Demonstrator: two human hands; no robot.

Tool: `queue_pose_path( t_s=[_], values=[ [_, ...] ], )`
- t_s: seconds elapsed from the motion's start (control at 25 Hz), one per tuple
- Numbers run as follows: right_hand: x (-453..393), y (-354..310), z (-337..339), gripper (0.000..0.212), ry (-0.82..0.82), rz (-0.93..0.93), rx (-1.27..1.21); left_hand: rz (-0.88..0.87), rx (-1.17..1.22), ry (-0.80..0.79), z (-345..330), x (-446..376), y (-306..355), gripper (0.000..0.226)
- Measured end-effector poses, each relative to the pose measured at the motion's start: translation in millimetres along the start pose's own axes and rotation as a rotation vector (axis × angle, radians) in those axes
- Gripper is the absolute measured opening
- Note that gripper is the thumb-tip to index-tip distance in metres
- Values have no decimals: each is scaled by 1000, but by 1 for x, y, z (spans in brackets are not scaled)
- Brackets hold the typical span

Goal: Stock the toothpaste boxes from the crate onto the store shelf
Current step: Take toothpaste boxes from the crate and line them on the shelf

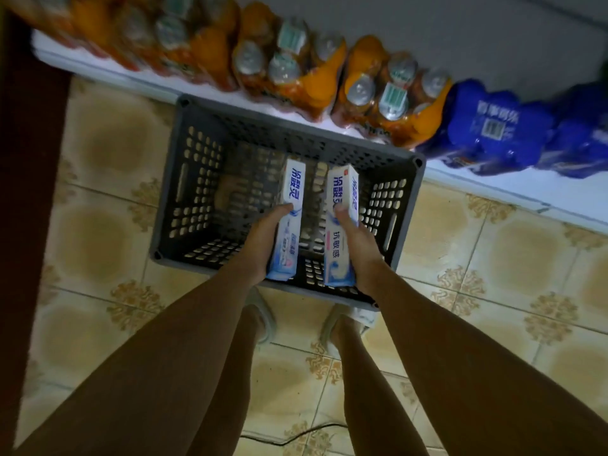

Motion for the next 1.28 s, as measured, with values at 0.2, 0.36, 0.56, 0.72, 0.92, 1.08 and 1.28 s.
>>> queue_pose_path(
  t_s=[0.2, 0.36, 0.56, 0.72, 0.92, 1.08, 1.28],
  values=[
    [77, -84, -19, 50, -80, 284, 298, -24, -84, -126, -1, 114, 16, 33],
    [160, -155, -38, 47, -99, 428, 447, -134, -223, -167, 2, 235, 45, 31],
    [278, -240, -58, 53, -54, 595, 520, -296, -400, -90, 20, 384, 83, 63],
    [351, -314, -82, 49, -100, 713, 482, -482, -329, -101, 21, 489, 121, 63],
    [412, -395, -112, 44, -188, 821, 472, -589, -340, -209, 5, 577, 167, 33],
    [440, -434, -114, 59, -251, 783, 485, -693, -373, -241, -21, 609, 198, 48],
    [459, -460, -82, 58, -162, 784, 611, -674, -388, -358, -60, 620, 219, 64]
  ],
)
Point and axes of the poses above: each hand's wrist, its own x-axis away from the middle knuckle, its own z-axis out of the back of the hand, y = z × x, the point moved 6 cm from there along -x, towards the middle knuckle, and after that the axes turned 14 degrees about z, right-handed, at the moved point
